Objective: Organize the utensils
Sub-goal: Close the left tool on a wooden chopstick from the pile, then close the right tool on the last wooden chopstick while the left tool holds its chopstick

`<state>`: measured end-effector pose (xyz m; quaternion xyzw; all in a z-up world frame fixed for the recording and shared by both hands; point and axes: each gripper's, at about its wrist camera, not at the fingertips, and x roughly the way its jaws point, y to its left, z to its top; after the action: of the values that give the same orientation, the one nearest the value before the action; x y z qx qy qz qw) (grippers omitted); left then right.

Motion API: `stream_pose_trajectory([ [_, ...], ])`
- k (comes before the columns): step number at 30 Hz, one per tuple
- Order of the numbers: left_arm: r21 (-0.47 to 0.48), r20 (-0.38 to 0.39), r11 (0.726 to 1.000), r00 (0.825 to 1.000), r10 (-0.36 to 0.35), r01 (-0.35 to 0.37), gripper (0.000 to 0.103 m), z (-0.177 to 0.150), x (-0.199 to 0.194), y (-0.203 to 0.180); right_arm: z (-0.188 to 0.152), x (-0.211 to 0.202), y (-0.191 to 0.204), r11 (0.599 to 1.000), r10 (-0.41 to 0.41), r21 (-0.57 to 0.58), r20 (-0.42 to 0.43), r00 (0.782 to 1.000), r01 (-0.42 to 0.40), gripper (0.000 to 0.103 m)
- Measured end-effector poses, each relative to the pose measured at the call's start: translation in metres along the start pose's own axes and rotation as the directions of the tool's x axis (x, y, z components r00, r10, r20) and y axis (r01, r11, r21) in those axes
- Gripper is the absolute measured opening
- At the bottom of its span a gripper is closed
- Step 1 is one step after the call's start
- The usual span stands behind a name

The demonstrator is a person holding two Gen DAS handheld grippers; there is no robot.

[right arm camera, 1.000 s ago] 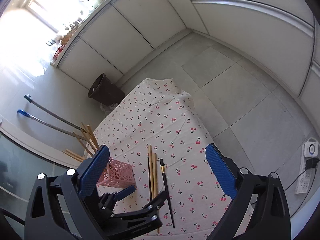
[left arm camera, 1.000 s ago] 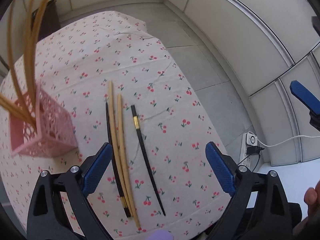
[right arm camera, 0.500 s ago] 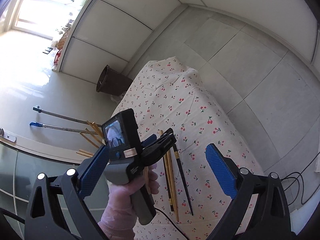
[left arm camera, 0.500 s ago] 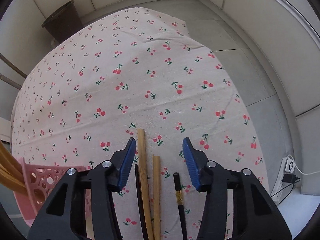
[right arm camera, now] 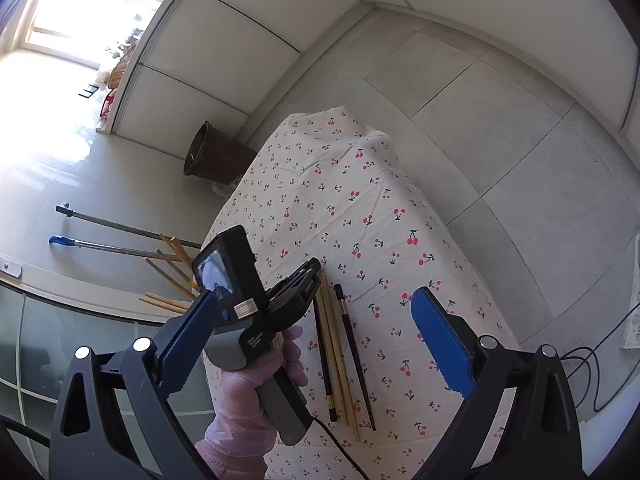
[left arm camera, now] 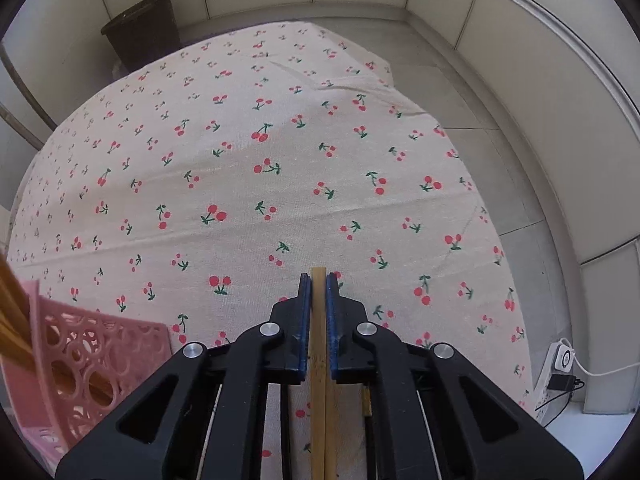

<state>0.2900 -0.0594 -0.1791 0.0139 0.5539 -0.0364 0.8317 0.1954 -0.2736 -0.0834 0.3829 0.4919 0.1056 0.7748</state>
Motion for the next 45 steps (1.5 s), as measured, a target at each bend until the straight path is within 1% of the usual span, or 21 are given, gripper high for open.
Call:
stream_pose_trajectory([
  [4, 0.019, 0.074, 1.000, 0.997, -0.025, 0.023, 0.007, -0.022, -0.039, -0.008, -0.002, 0.013, -0.002, 1.000, -0.009, 0.003, -0.039, 0.999, 0.009, 0.094],
  [7, 0.023, 0.117, 0.998, 0.992, -0.053, 0.051, 0.007, -0.041, -0.070, -0.012, -0.005, 0.028, 0.000, 0.998, -0.058, -0.025, -0.061, 0.996, 0.057, 0.094],
  [9, 0.030, 0.154, 0.997, 0.985, -0.075, 0.071, 0.007, -0.061, -0.094, -0.006, -0.009, 0.042, 0.002, 0.995, -0.091, -0.043, -0.082, 0.992, 0.087, 0.094],
  [12, 0.030, 0.199, 0.995, 0.975, -0.095, 0.091, 0.007, -0.092, -0.129, 0.005, -0.013, 0.070, 0.009, 0.991, -0.110, -0.087, -0.127, 0.986, 0.099, 0.093],
  [14, 0.019, 0.246, 0.996, 0.965, -0.090, 0.088, 0.007, -0.111, -0.152, 0.018, -0.017, 0.088, 0.019, 0.984, -0.129, -0.141, -0.140, 0.982, 0.110, 0.086],
  [16, -0.004, 0.292, 0.996, 0.953, -0.081, 0.086, 0.007, -0.126, -0.169, 0.035, -0.023, 0.107, 0.029, 0.972, -0.158, -0.196, -0.159, 0.974, 0.126, 0.063],
  [17, -0.027, 0.318, 0.996, 0.945, -0.075, 0.088, 0.007, -0.135, -0.177, 0.045, -0.025, 0.116, 0.033, 0.968, -0.169, -0.213, -0.163, 0.972, 0.133, 0.059],
  [19, -0.063, 0.341, 0.994, 0.937, -0.068, 0.095, 0.007, -0.143, -0.184, 0.058, -0.029, 0.134, 0.039, 0.962, -0.180, -0.236, -0.175, 0.968, 0.136, 0.046],
  [22, -0.088, 0.357, 0.991, 0.932, -0.062, 0.100, 0.007, -0.146, -0.190, 0.077, -0.033, 0.156, 0.047, 0.957, -0.192, -0.253, -0.186, 0.964, 0.141, 0.036],
  [23, -0.092, 0.361, 0.991, 0.931, -0.062, 0.101, 0.007, -0.148, -0.194, 0.082, -0.035, 0.162, 0.051, 0.951, -0.208, -0.268, -0.183, 0.961, 0.155, 0.035],
  [25, -0.106, 0.372, 0.989, 0.926, -0.058, 0.105, 0.007, -0.150, -0.199, 0.091, -0.037, 0.172, 0.057, 0.938, -0.244, -0.292, -0.172, 0.954, 0.187, 0.028],
  [28, -0.127, 0.384, 0.984, 0.921, -0.066, 0.123, 0.007, -0.151, -0.205, 0.106, -0.040, 0.183, 0.062, 0.915, -0.297, -0.328, -0.150, 0.943, 0.235, 0.025],
  [31, -0.145, 0.384, 0.980, 0.921, -0.072, 0.137, 0.007, -0.152, -0.205, 0.115, -0.040, 0.190, 0.063, 0.888, -0.355, -0.353, -0.119, 0.927, 0.294, 0.022],
  [33, -0.149, 0.380, 0.978, 0.922, -0.077, 0.143, 0.007, -0.153, -0.205, 0.117, -0.040, 0.196, 0.060, 0.881, -0.376, -0.352, -0.113, 0.920, 0.317, 0.022],
  [35, -0.147, 0.379, 0.978, 0.922, -0.084, 0.149, 0.007, -0.153, -0.207, 0.117, -0.040, 0.203, 0.056, 0.883, -0.381, -0.344, -0.129, 0.916, 0.319, 0.022],
  [37, -0.143, 0.383, 0.979, 0.920, -0.083, 0.147, 0.007, -0.154, -0.208, 0.116, -0.041, 0.210, 0.055, 0.876, -0.395, -0.352, -0.130, 0.910, 0.330, 0.022],
  [39, -0.142, 0.382, 0.980, 0.921, -0.078, 0.142, 0.007, -0.154, -0.207, 0.115, -0.044, 0.213, 0.060, 0.859, -0.409, -0.379, -0.100, 0.907, 0.345, 0.021],
  [41, -0.144, 0.380, 0.980, 0.922, -0.071, 0.135, 0.007, -0.154, -0.206, 0.115, -0.047, 0.216, 0.062, 0.850, -0.410, -0.398, -0.087, 0.908, 0.345, 0.011],
  [42, -0.145, 0.378, 0.981, 0.923, -0.067, 0.131, 0.007, -0.154, -0.205, 0.116, -0.048, 0.216, 0.063, 0.843, -0.412, -0.408, -0.068, 0.909, 0.351, 0.008],
  [43, -0.146, 0.378, 0.981, 0.923, -0.067, 0.131, 0.007, -0.155, -0.205, 0.116, -0.050, 0.215, 0.063, 0.838, -0.414, -0.411, -0.052, 0.909, 0.359, 0.008],
  [45, -0.147, 0.382, 0.980, 0.922, -0.066, 0.131, 0.007, -0.156, -0.207, 0.117, -0.052, 0.210, 0.062, 0.846, -0.400, -0.399, -0.035, 0.916, 0.354, 0.008],
])
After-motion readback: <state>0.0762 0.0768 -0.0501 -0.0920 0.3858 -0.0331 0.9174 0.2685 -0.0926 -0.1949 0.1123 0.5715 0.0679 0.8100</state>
